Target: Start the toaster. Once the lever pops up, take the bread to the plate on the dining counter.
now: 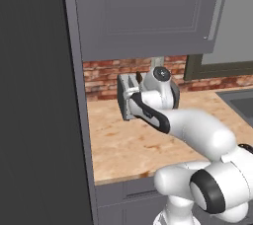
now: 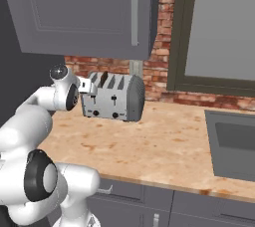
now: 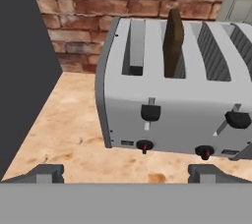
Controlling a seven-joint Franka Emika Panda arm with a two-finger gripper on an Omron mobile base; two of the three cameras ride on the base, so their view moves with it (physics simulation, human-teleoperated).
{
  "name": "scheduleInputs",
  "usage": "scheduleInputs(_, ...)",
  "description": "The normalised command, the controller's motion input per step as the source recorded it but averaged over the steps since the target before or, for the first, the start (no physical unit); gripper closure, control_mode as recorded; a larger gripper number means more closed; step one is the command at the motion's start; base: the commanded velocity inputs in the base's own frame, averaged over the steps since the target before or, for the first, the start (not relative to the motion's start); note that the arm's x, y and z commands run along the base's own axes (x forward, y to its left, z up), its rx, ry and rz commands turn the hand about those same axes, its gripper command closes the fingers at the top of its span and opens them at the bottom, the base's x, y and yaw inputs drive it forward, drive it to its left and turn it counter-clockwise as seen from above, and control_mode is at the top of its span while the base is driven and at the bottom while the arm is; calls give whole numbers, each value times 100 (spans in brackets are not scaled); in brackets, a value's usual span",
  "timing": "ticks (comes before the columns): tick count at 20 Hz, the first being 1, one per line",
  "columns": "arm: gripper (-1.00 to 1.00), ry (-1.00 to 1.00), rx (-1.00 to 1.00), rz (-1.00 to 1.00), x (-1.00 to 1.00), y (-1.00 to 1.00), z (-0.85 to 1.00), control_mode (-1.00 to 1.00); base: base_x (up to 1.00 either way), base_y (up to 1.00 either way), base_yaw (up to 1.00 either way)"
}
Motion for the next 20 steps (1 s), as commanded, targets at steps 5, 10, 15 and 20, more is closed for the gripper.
scheduleInputs(5, -100, 2, 0, 0, 12, 0, 0, -100, 0, 0, 0)
scheduleInputs(10, -100, 1, 0, 0, 28, 0, -2, -100, 0, 0, 0)
scheduleInputs(15, -100, 0, 0, 0, 29, 0, -8, -100, 0, 0, 0)
scheduleInputs(20, -100, 4, 0, 0, 14, 0, -7, -100, 0, 0, 0)
